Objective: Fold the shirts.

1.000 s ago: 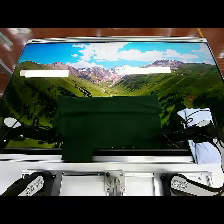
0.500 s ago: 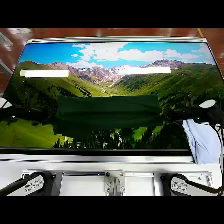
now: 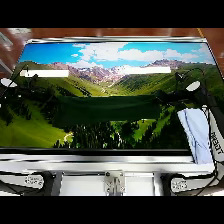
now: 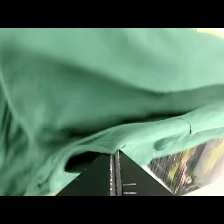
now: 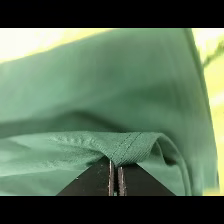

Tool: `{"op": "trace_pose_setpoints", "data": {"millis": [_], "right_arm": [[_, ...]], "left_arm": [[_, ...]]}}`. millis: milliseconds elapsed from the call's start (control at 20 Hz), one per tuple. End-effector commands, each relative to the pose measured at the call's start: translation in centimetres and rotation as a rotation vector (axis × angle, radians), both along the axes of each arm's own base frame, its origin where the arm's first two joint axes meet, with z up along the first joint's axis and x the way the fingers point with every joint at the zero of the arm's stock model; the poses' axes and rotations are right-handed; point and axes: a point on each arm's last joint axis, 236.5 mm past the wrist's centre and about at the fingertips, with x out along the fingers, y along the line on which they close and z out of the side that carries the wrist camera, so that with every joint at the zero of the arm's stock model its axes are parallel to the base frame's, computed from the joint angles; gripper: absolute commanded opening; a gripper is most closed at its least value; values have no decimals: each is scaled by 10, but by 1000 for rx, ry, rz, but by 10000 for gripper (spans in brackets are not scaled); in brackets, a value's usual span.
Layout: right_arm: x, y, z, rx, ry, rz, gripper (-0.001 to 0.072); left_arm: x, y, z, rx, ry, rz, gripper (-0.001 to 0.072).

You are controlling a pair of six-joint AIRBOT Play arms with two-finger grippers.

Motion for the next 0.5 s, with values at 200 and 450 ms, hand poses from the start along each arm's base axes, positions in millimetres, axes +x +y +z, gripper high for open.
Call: {"op": "trace_pose_setpoints", "data": {"millis": [200,450], "right_arm": [[32,-8,-22,-35,-37,-66,61],[25,0,-38,-20,10,-52,201]], "left_arm": [[44,8,-31,-28,17,50,44],[39,2,-45,-49,75,53,154]]}}
